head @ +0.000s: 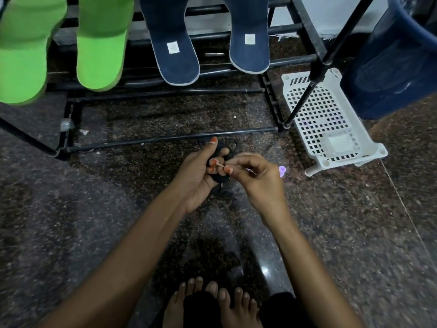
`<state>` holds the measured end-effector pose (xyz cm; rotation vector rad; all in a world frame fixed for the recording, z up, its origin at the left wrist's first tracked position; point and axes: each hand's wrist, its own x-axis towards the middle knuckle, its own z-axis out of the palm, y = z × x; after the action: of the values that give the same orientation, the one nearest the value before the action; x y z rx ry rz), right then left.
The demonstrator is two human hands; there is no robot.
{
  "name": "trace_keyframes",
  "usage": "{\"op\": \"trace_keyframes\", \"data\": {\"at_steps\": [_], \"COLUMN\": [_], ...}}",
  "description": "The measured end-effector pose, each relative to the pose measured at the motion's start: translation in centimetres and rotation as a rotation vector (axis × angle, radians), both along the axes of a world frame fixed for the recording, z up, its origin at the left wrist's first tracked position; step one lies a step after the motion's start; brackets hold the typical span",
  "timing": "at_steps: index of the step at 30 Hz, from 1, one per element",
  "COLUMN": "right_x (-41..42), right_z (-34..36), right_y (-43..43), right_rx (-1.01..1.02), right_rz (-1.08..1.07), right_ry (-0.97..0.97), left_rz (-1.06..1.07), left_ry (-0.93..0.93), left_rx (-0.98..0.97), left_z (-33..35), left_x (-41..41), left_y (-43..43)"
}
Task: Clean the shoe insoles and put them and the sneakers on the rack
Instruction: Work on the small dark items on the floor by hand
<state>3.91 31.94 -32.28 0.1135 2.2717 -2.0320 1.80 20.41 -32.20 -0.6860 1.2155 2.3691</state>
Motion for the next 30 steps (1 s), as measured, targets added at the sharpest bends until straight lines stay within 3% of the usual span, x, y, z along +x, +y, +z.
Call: {"op": "trace_keyframes", "data": {"at_steps": [4,9,18,25,30], "right_x": [-0.1,-0.6,-0.7,-0.8,-0.8], "right_z": [-0.1,-0.2,-0.3,-0.4,-0.3], "right_y": [0.1,0.7,0.7,1.0,0.8], "right_rx": [-0.198,-0.236,-0.294,-0.255,-0.241], "right_rz": [0.008,0.063,0.029,0.069,0.000], "right_ry": [-0.184,-0.332,-0.325,-0.248,-0.187], "left_rz": [-0.078,-0.139,-0.242,-0.319,-0.369], "left_ry": [0.030,0.031,0.059,0.122,0.212], "left_rx": [-0.023,-0.060,-0.193,-0.170,-0.295], "left_z": [0.2,0.1,0.5,0.5,0.3], "left_x": [0.1,0.3,0.2,-0.1,0.2], "left_y": [-0.2,-0.5,-0.4,-0.7,-0.8]}}
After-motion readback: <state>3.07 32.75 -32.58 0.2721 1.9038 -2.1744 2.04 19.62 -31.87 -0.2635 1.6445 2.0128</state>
